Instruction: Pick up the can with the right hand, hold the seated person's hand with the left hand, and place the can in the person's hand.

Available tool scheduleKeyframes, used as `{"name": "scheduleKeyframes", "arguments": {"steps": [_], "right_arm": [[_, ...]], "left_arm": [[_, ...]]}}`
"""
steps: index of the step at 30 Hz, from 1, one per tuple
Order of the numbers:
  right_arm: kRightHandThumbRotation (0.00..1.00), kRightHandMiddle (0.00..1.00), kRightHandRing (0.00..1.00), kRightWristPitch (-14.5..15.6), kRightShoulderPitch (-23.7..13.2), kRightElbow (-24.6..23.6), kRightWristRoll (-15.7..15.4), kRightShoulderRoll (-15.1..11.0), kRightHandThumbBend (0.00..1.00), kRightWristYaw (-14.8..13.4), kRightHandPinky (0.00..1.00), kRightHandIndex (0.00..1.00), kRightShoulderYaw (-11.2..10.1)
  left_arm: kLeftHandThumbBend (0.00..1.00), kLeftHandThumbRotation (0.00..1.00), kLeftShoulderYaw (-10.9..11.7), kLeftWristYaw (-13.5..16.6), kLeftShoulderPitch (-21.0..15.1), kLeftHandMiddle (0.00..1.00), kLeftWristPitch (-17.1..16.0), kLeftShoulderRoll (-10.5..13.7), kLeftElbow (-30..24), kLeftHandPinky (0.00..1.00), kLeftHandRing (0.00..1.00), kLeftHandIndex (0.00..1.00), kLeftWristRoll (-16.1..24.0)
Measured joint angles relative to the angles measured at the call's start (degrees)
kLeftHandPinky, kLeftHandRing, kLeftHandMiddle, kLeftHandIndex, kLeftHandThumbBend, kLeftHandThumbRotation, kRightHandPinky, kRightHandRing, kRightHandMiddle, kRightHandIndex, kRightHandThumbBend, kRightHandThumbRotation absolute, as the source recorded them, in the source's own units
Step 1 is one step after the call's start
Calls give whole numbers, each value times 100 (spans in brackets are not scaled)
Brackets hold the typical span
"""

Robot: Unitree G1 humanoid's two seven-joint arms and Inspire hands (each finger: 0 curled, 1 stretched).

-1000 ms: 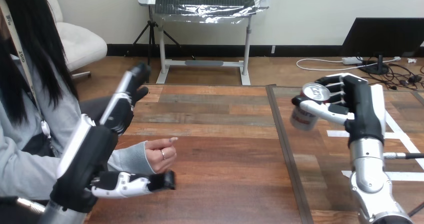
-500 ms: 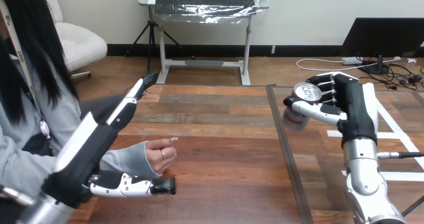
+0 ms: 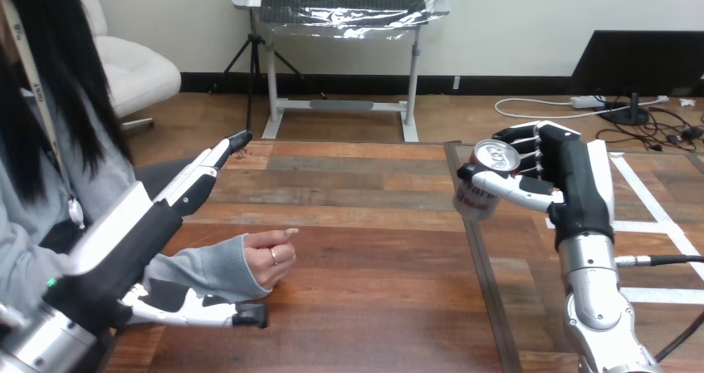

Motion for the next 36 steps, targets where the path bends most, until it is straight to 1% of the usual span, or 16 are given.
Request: {"name": "scheduleKeyframes", "arguments": {"steps": [7, 17, 23, 28, 36], "right_arm": [[0, 48, 41, -27, 35, -63, -13, 46, 77, 83, 36, 50, 41], [0, 48, 41, -180, 128, -69, -34, 125, 79, 115, 36, 50, 111], [0, 48, 41, -219, 239, -146, -59, 156, 80, 125, 36, 50, 150], [0, 49, 43, -333, 333, -188, -82, 156, 81, 142, 39, 50, 174], [0, 49, 44, -449, 479, -298, -34, 155, 80, 312, 40, 50, 179]], "left_arm": [[100, 32, -12, 32, -208, 100, 110, 331, 199, 93, 99, 99, 223], [100, 34, -52, 200, -630, 98, 181, 669, 677, 92, 97, 97, 630], [100, 34, -192, 339, -916, 98, 113, 865, 1051, 92, 97, 97, 897], [100, 36, -320, 469, -1132, 96, 75, 1012, 1346, 92, 96, 96, 1170], [100, 36, -567, 658, -1427, 93, 115, 1195, 1768, 90, 94, 94, 1555]]}}
